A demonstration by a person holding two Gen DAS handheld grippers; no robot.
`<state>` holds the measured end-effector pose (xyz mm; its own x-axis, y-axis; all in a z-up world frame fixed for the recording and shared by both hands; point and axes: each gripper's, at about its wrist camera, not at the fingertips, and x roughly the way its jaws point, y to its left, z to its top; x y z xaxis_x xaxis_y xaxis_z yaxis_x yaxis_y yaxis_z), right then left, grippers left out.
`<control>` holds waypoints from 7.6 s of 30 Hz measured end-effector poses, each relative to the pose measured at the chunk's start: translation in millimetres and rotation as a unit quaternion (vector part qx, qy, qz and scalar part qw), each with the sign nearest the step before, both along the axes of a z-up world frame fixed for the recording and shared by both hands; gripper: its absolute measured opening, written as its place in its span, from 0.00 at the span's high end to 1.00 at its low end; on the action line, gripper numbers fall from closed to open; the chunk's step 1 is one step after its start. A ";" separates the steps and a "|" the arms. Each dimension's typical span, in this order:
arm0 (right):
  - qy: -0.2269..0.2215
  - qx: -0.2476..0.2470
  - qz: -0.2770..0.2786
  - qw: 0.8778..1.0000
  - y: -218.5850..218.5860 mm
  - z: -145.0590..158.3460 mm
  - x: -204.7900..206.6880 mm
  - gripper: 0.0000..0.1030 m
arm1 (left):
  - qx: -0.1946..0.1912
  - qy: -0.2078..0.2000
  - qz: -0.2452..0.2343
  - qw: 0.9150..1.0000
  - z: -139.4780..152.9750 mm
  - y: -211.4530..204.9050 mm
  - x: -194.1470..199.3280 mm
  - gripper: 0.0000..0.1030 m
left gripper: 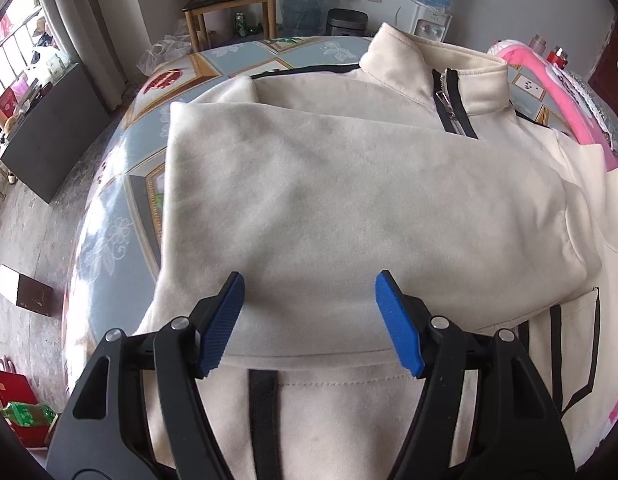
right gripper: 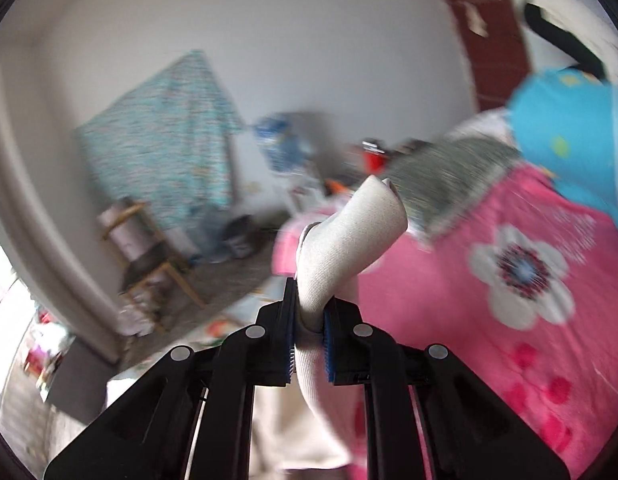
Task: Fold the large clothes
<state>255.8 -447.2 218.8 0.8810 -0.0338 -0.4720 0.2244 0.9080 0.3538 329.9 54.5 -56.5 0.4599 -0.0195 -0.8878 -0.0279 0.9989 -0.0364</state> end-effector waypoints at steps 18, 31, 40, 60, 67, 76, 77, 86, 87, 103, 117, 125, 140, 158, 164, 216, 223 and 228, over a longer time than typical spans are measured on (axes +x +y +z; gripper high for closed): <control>0.105 -0.016 0.268 0.957 336.2 -136.5 76.9 0.87 | -0.043 -0.020 0.030 0.998 17.3 94.8 -54.4 0.78; 0.230 0.077 0.377 0.894 328.3 -234.0 65.1 0.35 | -0.150 -0.025 -0.009 0.988 32.9 94.1 -37.5 0.79; 0.201 0.105 0.283 0.932 195.0 -216.6 23.0 0.34 | -0.194 0.009 -0.008 0.981 23.1 64.7 20.2 0.63; 0.207 0.096 0.148 0.962 70.3 -224.2 75.6 0.34 | -0.043 -0.042 0.021 0.998 47.2 53.3 49.1 0.94; 0.266 0.032 0.124 0.955 80.1 -263.2 147.6 0.59 | -0.046 -0.018 0.020 0.999 7.3 63.3 45.0 0.94; 0.206 -0.027 0.107 0.972 96.1 -239.6 136.1 0.95 | -0.021 -0.101 -0.011 0.995 43.1 58.3 36.8 0.94; 0.207 -0.031 0.104 0.972 96.2 -241.4 135.0 0.95 | -0.019 -0.092 -0.007 0.996 41.3 58.9 40.3 0.94; 0.241 -0.025 0.098 0.965 86.6 -259.8 139.2 0.80 | -0.042 -0.032 0.032 0.998 5.2 78.9 41.1 0.90; 0.233 -0.029 0.094 0.968 85.7 -250.4 132.7 0.72 | -0.035 -0.042 0.037 0.998 12.4 82.3 37.4 0.90; 0.277 -0.143 0.266 0.912 199.5 -280.3 67.2 0.56 | -0.053 0.000 -0.045 0.998 -7.2 24.2 31.3 0.85; 0.266 -0.089 0.256 0.925 207.6 -234.8 -52.8 0.33 | -0.029 -0.009 -0.029 0.999 37.7 52.5 -59.6 0.69; 0.269 -0.132 0.240 0.923 228.1 -243.8 -138.9 0.31 | 0.011 -0.001 -0.028 1.000 23.3 53.9 -157.4 0.61; 0.292 -0.184 0.228 0.911 249.3 -288.6 -207.3 0.31 | 0.036 -0.013 0.015 0.999 0.1 71.2 -247.3 0.58; 0.264 -0.128 0.182 0.939 226.1 -272.8 -244.3 0.30 | 0.019 -0.015 0.052 0.998 -8.6 91.4 -288.9 0.57; 0.234 -0.073 0.125 0.961 176.9 -256.4 -261.8 0.30 | -0.018 -0.022 0.053 0.998 -12.5 100.3 -304.7 0.57; 0.202 0.089 0.121 0.968 113.1 -292.3 -251.2 0.71 | -0.200 -0.053 0.007 0.978 -26.3 108.8 -282.3 0.75; 0.191 0.033 0.105 0.975 126.1 -270.8 -254.9 0.94 | -0.091 -0.069 0.000 0.993 -10.3 84.0 -284.8 0.95; 0.160 0.003 0.106 0.981 133.4 -240.3 -266.1 0.94 | -0.082 -0.106 -0.012 0.991 22.6 79.9 -299.1 0.96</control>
<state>-10.4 -313.8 -21.5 0.6748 0.1373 -0.7251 0.1321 0.9442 0.3017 30.9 134.4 -33.9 0.6340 -0.1690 -0.7547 0.0215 0.9793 -0.2013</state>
